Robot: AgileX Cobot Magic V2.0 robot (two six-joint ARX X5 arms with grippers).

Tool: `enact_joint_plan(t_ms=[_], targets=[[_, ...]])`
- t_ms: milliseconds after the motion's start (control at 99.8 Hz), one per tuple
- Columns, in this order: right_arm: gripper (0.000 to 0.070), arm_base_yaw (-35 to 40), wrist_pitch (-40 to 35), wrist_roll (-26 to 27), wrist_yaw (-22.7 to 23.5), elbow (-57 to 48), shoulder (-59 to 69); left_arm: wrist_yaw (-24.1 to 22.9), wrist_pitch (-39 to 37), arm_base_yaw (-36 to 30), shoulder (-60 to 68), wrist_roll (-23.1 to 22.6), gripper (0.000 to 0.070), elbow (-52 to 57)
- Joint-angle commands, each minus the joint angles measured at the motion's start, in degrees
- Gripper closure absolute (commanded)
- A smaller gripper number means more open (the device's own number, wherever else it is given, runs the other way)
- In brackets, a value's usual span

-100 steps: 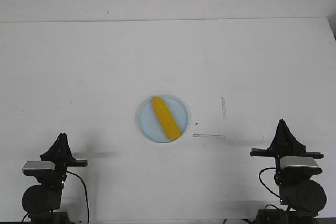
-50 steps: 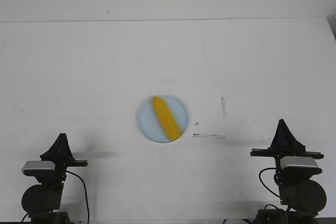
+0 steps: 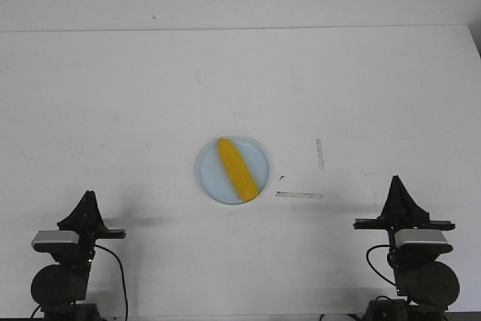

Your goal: Place corn on plate with both arms

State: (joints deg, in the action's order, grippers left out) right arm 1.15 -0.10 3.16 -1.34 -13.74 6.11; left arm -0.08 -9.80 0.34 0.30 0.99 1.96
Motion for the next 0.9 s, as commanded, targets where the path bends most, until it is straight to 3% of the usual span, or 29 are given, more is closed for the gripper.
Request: enact_joint_plan(t_ms=[0, 481, 891], targets=[[0.0697, 0.3, 0.3, -0.5, 0.8, 1.6, -1.3, 0.1, -0.7, 0.0, -0.1, -0.3, 0.0699, -1.2], [0.0697, 0.5, 5.0, -0.2, 3.4, 13.1, -6.1, 0.1, -0.6, 0.0, -0.1, -0.3, 0.0699, -1.2], [0.0697, 0.5, 4.7, -0.2, 3.3, 13.0, -6.1, 0.1, -0.6, 0.0, -0.1, -0.3, 0.0699, -1.2]])
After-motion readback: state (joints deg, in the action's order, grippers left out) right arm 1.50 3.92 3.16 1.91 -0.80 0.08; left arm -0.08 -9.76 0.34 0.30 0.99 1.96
